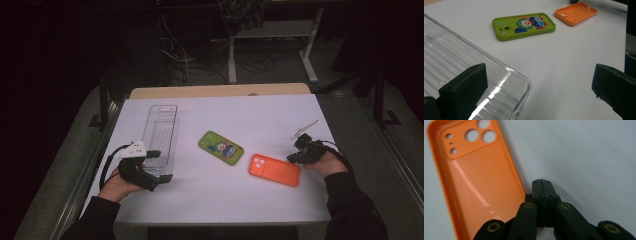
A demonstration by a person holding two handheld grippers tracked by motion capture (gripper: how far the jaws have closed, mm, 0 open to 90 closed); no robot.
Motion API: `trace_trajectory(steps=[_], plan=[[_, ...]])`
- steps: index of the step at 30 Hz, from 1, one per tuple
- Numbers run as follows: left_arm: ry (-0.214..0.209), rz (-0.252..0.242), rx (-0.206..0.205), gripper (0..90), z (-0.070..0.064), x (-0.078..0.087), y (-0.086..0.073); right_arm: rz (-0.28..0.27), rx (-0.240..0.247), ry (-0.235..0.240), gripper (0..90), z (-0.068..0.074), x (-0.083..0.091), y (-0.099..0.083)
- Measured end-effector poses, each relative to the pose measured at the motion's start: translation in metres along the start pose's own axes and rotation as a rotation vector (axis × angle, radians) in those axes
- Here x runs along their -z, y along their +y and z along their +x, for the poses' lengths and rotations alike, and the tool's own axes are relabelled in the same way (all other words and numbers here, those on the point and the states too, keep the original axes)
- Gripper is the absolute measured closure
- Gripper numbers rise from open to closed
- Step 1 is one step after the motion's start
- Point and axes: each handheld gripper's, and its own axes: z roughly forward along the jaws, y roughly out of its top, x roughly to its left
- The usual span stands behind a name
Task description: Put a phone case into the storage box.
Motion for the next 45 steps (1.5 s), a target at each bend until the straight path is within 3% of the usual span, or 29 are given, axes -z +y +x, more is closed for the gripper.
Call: trace_trajectory(steps=[9,15,17,18,19,20,21,22,24,25,26,27,28,31,32,36,37,45], plan=[[-0.001,-0.008,0.013,0.0,-0.002,-0.001,0.0,0.005,0.026,0.044,88.4,0.023,0.004,-0.014],[-0.002,0.002,0.005,0.0,-0.001,-0.001,0.0,-0.02,0.017,0.019,87.9,0.027,0.009,-0.015],[-0.003,0.001,0.007,0.0,-0.002,-0.001,0.0,-0.066,-0.005,-0.006,78.3,0.03,0.016,-0.012],[-0.003,0.004,0.008,0.0,-0.002,-0.001,0.001,-0.118,0.001,-0.015,68.6,0.034,0.021,-0.008],[-0.003,0.0,0.009,0.0,-0.002,-0.001,0.0,-0.118,0.001,-0.015,68.6,0.034,0.021,-0.008],[-0.003,-0.001,0.008,0.0,-0.002,-0.001,0.001,-0.164,-0.018,-0.007,59.3,0.042,0.026,-0.004],[-0.003,-0.001,0.008,0.0,-0.002,-0.001,0.001,-0.164,-0.018,-0.007,59.3,0.042,0.026,-0.004],[-0.003,0.001,0.005,0.0,-0.002,-0.001,0.001,-0.211,-0.017,0.009,46.3,0.051,0.028,0.0],[-0.003,0.002,0.004,0.0,-0.002,-0.002,0.001,-0.231,-0.013,0.005,44.6,0.055,0.028,0.001],[-0.005,0.002,-0.001,0.0,-0.002,-0.002,0.001,-0.275,-0.006,0.018,29.3,0.066,0.024,0.004],[-0.005,0.002,-0.001,0.0,-0.002,-0.002,0.001,-0.275,-0.006,0.018,29.3,0.066,0.024,0.004],[-0.006,0.0,-0.001,0.0,-0.002,-0.002,0.001,-0.325,-0.008,-0.002,20.1,0.077,0.021,0.006],[-0.01,-0.003,0.001,0.0,-0.003,-0.002,0.001,-0.339,-0.008,0.006,14.8,0.079,0.019,0.007],[-0.01,-0.002,0.0,0.0,-0.003,-0.002,0.001,-0.362,-0.03,0.027,10.7,0.083,0.017,0.008],[-0.01,-0.001,-0.001,0.0,-0.002,-0.002,0.001,-0.386,-0.02,0.043,1.5,0.085,0.014,0.007],[-0.012,-0.004,0.005,0.0,-0.003,-0.001,0.001,-0.382,-0.021,0.067,0.0,0.089,0.009,0.006],[-0.01,-0.003,-0.003,0.0,-0.002,-0.001,0.001,-0.379,-0.008,0.043,0.0,0.092,0.006,0.005],[-0.01,-0.001,0.0,0.0,-0.002,-0.001,0.001,-0.387,0.002,0.042,0.0,0.092,0.014,0.007]])
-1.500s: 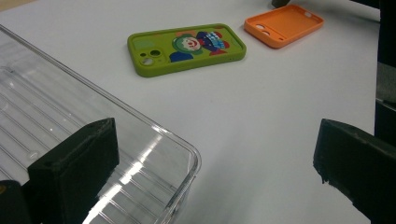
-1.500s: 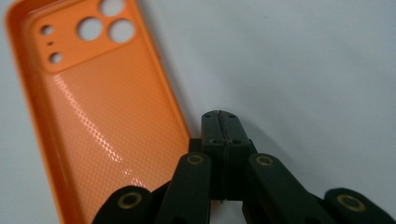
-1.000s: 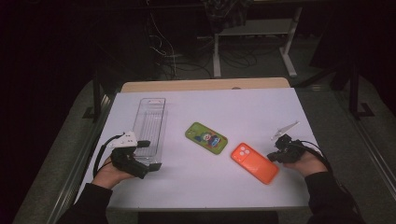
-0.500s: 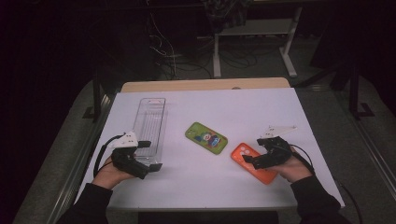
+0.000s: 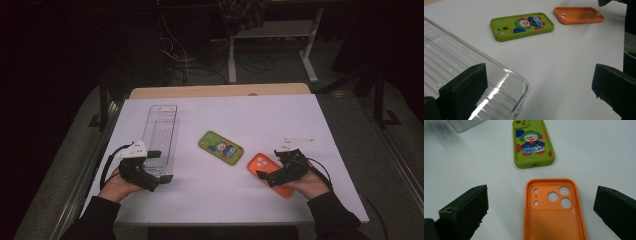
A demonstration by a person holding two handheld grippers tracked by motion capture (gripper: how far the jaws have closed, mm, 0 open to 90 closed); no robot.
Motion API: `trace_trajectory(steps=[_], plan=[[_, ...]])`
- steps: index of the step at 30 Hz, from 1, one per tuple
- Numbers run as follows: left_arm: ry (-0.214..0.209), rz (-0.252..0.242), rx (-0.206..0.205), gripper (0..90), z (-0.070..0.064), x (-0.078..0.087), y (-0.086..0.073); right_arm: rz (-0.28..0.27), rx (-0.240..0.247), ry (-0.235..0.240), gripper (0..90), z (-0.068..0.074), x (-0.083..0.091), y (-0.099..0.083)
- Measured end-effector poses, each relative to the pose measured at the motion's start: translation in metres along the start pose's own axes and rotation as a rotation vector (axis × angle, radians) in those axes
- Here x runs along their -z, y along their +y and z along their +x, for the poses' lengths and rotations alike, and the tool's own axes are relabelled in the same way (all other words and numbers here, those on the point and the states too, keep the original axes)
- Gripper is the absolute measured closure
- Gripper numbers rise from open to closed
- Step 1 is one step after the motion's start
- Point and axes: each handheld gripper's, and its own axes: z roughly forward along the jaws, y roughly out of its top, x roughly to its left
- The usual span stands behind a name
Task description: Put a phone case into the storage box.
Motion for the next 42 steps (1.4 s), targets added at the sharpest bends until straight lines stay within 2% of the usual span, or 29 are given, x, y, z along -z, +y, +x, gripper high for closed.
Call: trace_trajectory(steps=[2,5,10,17,28,34,42], plan=[[0.001,0.001,-0.001,0.0,0.0,0.0,0.0,0.0,0.01,-0.007,0.0,0.001,0.003,0.003],[0.001,0.002,-0.002,0.0,0.0,0.0,0.0,-0.002,-0.006,-0.005,0.0,0.002,0.008,0.008],[-0.001,0.0,0.0,0.0,0.0,0.0,0.0,0.003,0.003,-0.005,0.0,0.0,0.013,0.015],[0.0,-0.004,0.007,0.0,0.0,0.0,0.0,0.003,-0.025,-0.038,0.0,-0.005,0.016,0.018],[0.001,-0.002,0.004,0.0,0.0,0.0,0.0,0.023,-0.057,-0.071,0.2,-0.016,0.022,0.011],[0.0,-0.003,0.006,0.0,0.0,0.0,0.0,0.039,-0.058,-0.078,0.5,-0.019,0.023,0.004],[0.002,-0.002,0.002,0.0,0.0,0.0,0.0,0.063,-0.059,-0.082,0.5,-0.02,0.018,-0.001]])
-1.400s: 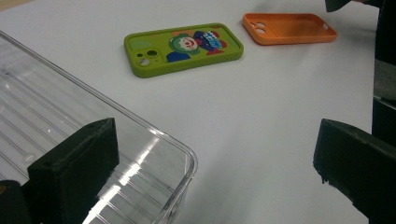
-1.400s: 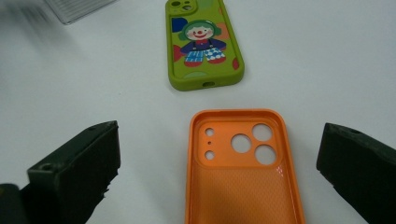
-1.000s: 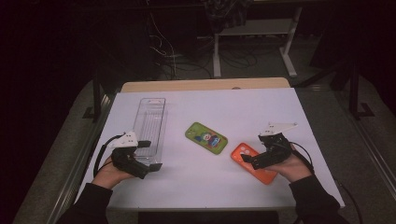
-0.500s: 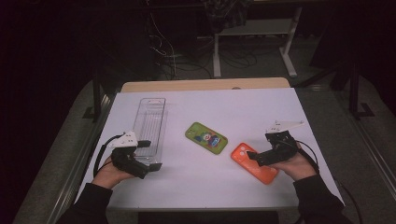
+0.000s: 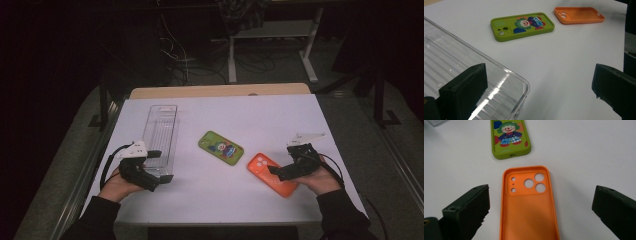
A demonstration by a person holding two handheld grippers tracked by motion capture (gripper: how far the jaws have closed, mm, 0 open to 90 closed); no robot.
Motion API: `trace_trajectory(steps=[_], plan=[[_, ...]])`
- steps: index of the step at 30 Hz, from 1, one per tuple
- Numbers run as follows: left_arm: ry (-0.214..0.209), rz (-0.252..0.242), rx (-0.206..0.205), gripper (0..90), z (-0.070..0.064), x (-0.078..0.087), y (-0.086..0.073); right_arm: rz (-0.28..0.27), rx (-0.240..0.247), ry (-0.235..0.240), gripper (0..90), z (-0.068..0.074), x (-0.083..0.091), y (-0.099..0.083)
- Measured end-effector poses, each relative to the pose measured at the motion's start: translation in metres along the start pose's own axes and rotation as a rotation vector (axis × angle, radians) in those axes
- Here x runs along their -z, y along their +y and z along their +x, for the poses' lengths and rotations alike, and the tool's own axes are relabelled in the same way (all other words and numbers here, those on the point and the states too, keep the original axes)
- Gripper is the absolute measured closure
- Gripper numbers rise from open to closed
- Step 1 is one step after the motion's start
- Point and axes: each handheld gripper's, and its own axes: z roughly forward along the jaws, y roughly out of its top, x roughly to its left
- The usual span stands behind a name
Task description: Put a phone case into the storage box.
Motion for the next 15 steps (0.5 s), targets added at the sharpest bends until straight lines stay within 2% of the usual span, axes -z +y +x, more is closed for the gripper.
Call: trace_trajectory(steps=[9,14,15], plan=[[-0.001,-0.001,-0.004,0.0,0.0,0.0,0.0,0.053,0.019,0.013,0.7,0.003,-0.014,-0.007],[-0.001,0.0,-0.002,0.0,0.0,0.0,0.0,0.096,0.012,0.018,1.3,0.005,-0.022,-0.01],[0.0,0.001,-0.005,0.0,0.0,0.0,0.0,0.1,0.023,0.021,1.6,0.004,-0.023,-0.011]])
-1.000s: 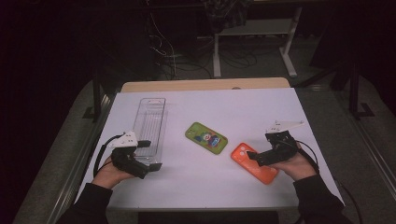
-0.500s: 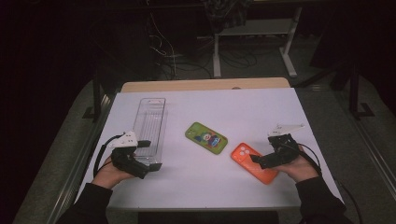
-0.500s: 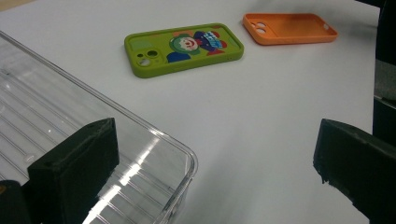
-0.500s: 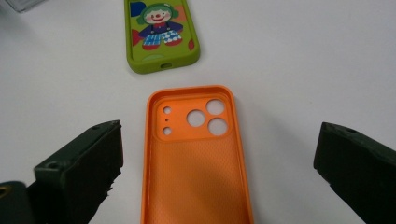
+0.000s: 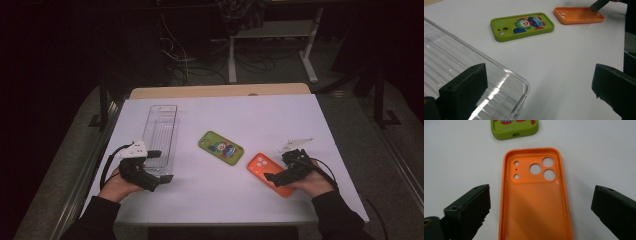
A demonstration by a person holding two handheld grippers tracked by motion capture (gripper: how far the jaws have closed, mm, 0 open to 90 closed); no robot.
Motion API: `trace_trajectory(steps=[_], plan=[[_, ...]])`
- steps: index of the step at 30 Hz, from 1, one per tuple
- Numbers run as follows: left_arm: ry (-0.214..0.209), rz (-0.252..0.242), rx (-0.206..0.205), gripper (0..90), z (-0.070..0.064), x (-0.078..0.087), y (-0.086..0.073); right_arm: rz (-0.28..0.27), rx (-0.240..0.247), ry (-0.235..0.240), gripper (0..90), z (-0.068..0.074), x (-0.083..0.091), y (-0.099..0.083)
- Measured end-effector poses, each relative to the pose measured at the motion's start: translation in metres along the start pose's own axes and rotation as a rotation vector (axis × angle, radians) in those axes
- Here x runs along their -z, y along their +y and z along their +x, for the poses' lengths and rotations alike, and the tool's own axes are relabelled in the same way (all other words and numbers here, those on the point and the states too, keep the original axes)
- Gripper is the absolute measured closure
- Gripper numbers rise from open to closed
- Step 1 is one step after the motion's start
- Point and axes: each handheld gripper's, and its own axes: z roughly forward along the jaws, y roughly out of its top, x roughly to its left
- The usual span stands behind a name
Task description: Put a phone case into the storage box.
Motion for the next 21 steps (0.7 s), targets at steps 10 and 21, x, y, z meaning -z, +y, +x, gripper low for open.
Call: trace_trajectory(steps=[10,21], plan=[[0.0,-0.001,-0.001,0.0,0.0,0.0,0.0,0.049,0.013,0.005,3.3,0.005,-0.012,-0.003],[-0.001,-0.003,0.003,0.0,-0.001,-0.001,0.0,0.077,0.034,0.011,5.8,0.007,-0.02,-0.006]])
